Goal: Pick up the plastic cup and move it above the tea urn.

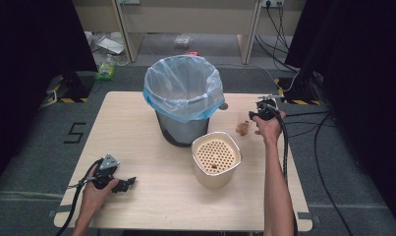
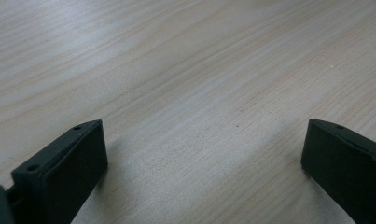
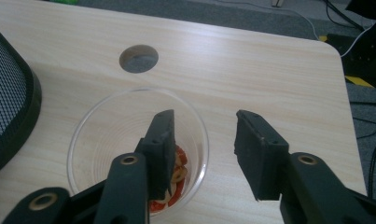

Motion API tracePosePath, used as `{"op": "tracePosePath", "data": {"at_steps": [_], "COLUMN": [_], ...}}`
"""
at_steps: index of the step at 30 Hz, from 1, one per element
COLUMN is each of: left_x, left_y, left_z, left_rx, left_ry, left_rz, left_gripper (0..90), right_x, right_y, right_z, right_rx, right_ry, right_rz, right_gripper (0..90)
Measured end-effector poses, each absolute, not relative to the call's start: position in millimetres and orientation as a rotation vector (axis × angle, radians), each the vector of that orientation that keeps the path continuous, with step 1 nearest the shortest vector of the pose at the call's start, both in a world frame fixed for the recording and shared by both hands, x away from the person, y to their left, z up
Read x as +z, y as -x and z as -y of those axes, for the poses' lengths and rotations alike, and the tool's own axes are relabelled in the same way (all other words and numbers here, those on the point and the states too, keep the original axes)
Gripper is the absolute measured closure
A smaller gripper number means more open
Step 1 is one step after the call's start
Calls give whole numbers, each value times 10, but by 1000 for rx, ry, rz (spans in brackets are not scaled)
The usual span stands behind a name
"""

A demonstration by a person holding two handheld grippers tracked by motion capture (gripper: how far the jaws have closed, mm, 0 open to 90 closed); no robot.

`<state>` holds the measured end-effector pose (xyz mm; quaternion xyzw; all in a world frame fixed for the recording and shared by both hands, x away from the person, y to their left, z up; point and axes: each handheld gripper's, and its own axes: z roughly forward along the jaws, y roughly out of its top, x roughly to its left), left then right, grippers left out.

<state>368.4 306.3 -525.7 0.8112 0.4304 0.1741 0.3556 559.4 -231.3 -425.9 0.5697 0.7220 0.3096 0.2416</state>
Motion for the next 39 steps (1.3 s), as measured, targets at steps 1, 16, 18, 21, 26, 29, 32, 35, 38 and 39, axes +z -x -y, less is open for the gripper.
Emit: {"op": "tracePosePath", "data": {"at_steps": [1, 16, 18, 21, 26, 29, 32, 35, 38, 39], "left_x": [-5257, -5257, -5257, -5257, -5257, -5257, -5257, -5257, -5257, -5257], "left_y": [-3684, -3684, -3684, -3684, -3684, -3684, -3684, -3685, -3685, -3684], "left_z": [-3064, -3064, -3064, -3064, -3064, -3064, -3064, -3064, -3064, -3064], "left_rx": [450, 450, 450, 450, 450, 450, 450, 450, 449, 450], "left_ry": [-2096, -2096, -2096, -2096, -2096, -2096, -2096, -2095, -2096, -2096], "left_rz": [-1112, -1112, -1112, -1112, -1111, -1112, -1112, -1112, -1112, -1112], "left_gripper": [0, 0, 0, 0, 0, 0, 0, 0, 0, 0], "right_x": [-4277, -4430, -4429, -4421, -4353, -4306, -4230, -4118, -4058, -3994], "right_y": [-5598, -5565, -5557, -5534, -5471, -5442, -5399, -5323, -5278, -5233], "right_z": [2306, 2292, 2285, 2272, 2249, 2252, 2263, 2283, 2284, 2287], "right_rx": [845, 828, 840, 860, 907, 914, 926, 961, 974, 999], "right_ry": [-1553, -1544, -1537, -1514, -1430, -1399, -1372, -1332, -1303, -1269], "right_rz": [-1984, -2033, -2025, -2031, -2013, -2005, -1985, -1964, -1957, -1947], "right_gripper": [610, 770, 804, 822, 859, 859, 860, 859, 859, 860]}}
